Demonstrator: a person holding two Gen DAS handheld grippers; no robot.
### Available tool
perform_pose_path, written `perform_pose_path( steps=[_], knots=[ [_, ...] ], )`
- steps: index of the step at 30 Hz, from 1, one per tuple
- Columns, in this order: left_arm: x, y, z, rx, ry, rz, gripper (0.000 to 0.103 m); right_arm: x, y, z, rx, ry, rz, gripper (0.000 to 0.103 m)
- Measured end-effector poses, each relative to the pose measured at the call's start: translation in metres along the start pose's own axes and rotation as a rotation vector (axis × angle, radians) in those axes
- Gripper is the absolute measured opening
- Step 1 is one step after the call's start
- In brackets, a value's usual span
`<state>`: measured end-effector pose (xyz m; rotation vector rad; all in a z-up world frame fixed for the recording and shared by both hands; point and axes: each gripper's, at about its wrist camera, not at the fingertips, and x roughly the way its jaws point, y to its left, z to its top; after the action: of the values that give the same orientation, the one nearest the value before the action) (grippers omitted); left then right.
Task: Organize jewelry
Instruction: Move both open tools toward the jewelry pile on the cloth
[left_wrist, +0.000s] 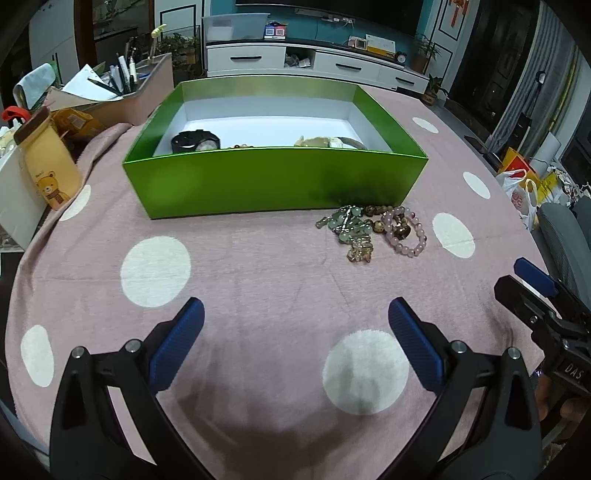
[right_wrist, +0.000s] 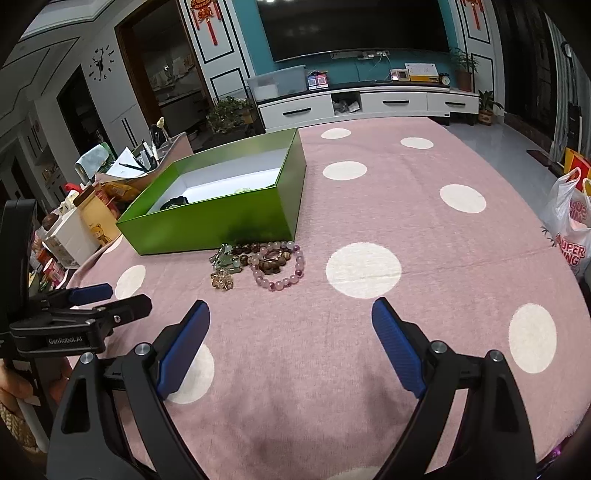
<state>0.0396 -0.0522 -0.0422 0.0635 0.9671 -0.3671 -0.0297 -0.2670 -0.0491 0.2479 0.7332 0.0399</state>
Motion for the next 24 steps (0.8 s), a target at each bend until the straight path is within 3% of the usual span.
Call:
perform_pose_path(
  steps=[3,10,14,19,24],
  knots=[
    [0.006,-0.004,0.002,0.006,0.000,-0.014,0.099,0.007,-0.002,0.001,0.002,0.011,0.008,0.089],
    [0.027,-0.017,0.012,0.027,0.011,-0.064,0.081,0.019,-0.007,0.001,0.011,0.029,0.031,0.071],
    [0.041,-0.030,0.021,0.050,0.009,-0.096,0.072,0.024,-0.011,0.002,0.019,0.035,0.034,0.068],
    [0.058,-0.044,0.029,0.082,0.007,-0.088,0.050,0.028,-0.015,0.004,0.032,0.038,0.042,0.068],
    [0.075,-0.051,0.031,0.109,0.017,-0.058,0.040,0.035,-0.018,0.005,0.036,0.049,0.047,0.064]
  ],
)
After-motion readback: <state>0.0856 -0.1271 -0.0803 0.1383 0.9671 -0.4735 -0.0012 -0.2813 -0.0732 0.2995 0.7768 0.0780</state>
